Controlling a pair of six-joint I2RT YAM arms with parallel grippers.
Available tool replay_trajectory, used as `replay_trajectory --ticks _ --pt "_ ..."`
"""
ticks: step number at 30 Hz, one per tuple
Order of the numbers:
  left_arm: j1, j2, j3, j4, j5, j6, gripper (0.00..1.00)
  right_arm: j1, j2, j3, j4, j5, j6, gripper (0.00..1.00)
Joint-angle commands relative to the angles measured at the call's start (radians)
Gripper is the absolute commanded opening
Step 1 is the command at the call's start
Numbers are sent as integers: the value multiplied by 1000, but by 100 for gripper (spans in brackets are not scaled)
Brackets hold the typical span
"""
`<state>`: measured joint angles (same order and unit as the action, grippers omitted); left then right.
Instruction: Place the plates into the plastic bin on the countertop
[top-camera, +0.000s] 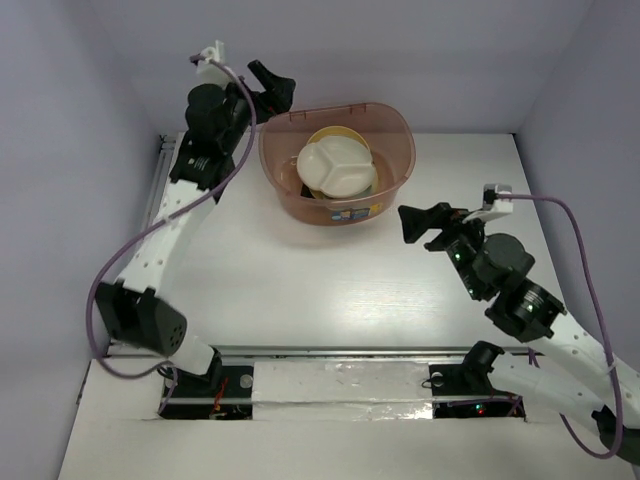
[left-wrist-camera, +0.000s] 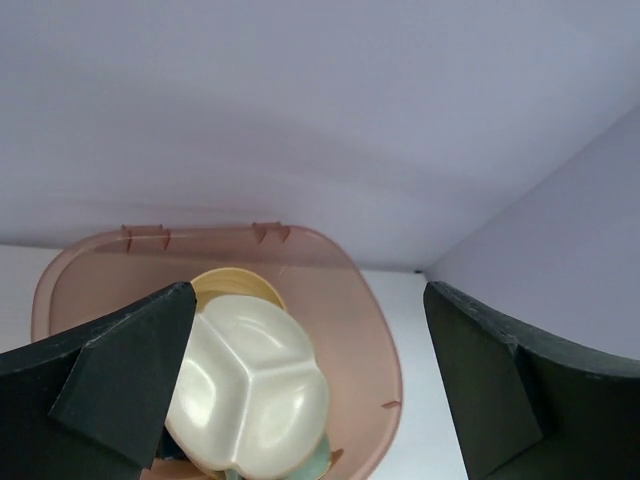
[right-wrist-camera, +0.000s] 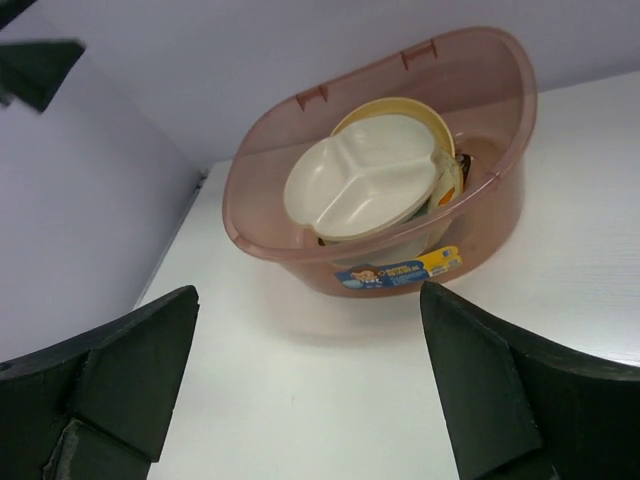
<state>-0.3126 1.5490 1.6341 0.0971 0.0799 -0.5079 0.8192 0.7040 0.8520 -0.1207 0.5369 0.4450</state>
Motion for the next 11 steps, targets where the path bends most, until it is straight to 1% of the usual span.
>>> replay_trajectory --ticks 1,3,4,5,6,7,10,11 --pt "-3 -183 -159 24 -11 -41 99 -5 -70 32 -11 98 23 98" --pt "-3 -286 -285 82 -6 -72 99 -5 -136 15 -19 127 27 99" --pt "-3 -397 -421 111 -9 -78 99 -5 -159 6 -19 156 34 99" --pt "-3 -447 -481 148 -14 -83 99 -5 -197 -11 -25 172 38 100" --pt "-3 -499 -534 147 -38 -90 99 -5 -215 -19 -27 182 41 100" --pt "-3 -588 -618 138 -42 -90 99 -5 -227 -25 -30 204 44 100" --pt "-3 -717 -732 84 -52 -60 99 -5 -250 -34 -49 245 43 100" --pt "-3 -737 -746 41 -57 -43 99 -5 -250 -34 -62 256 43 100"
